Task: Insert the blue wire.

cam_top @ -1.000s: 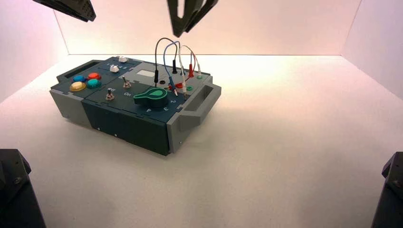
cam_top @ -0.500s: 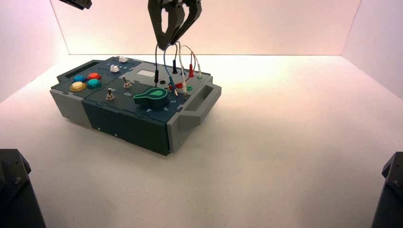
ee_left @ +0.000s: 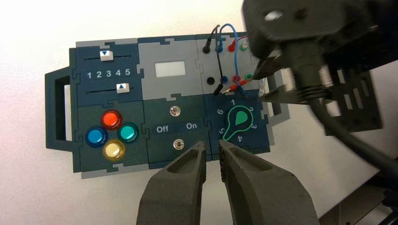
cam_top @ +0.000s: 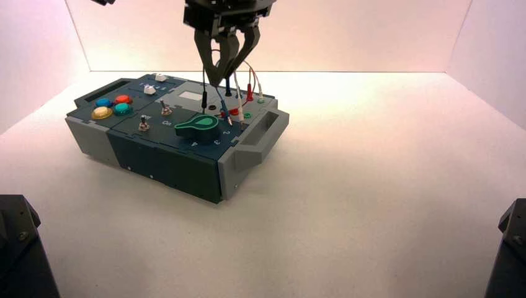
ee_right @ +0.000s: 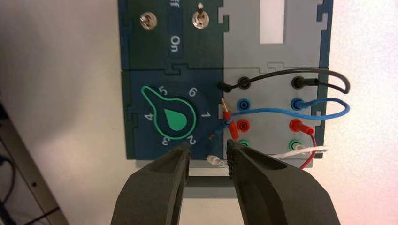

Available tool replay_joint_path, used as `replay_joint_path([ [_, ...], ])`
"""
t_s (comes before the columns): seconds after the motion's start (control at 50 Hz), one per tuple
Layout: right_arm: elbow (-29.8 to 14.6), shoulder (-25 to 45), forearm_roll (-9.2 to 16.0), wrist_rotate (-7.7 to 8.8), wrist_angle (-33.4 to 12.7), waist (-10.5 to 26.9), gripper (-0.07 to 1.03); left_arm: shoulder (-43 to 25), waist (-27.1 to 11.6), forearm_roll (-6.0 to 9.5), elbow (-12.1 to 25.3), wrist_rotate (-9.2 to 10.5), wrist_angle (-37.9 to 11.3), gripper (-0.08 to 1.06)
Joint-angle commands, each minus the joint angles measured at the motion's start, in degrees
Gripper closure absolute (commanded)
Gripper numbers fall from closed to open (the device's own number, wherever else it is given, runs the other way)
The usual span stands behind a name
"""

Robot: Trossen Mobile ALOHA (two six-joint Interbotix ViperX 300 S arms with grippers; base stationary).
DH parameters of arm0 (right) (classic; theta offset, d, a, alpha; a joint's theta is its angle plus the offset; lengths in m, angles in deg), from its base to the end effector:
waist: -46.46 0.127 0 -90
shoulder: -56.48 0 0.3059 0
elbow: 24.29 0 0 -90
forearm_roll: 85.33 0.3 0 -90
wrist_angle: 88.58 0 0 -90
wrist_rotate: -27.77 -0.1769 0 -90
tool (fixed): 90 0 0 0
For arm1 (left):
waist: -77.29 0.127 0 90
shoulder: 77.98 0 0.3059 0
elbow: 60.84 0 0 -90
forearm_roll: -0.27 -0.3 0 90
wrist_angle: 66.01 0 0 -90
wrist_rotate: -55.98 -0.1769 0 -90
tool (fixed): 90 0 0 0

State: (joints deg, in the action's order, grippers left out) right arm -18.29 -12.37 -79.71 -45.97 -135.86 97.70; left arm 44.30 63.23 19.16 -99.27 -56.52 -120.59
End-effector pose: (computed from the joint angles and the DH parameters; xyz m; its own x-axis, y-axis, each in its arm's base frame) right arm 0.2562 0.3394 0.1055 0.1130 0.2556 -0.9602 -0.9012 0.4332 0.0093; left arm 0.2042 -0.0993 0.2069 0.4147 -0.3759 -0.8287 0.5213 0.8446 -0.1222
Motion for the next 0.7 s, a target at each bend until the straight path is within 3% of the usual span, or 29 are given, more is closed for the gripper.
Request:
replay_joint_path([
  [0.02, -1.85, -0.53, -0.97, 0.00, 0.26, 0.18, 0.53, 0.70, 0.35, 0.00, 1.93, -0.35, -0.44, 0.80],
  [0.7, -3.43, 2.29, -2.11, -0.09, 0.18, 0.00, 0.54, 6.24, 4.22, 0.00, 2.11, -0.26, -7.65, 0.80],
])
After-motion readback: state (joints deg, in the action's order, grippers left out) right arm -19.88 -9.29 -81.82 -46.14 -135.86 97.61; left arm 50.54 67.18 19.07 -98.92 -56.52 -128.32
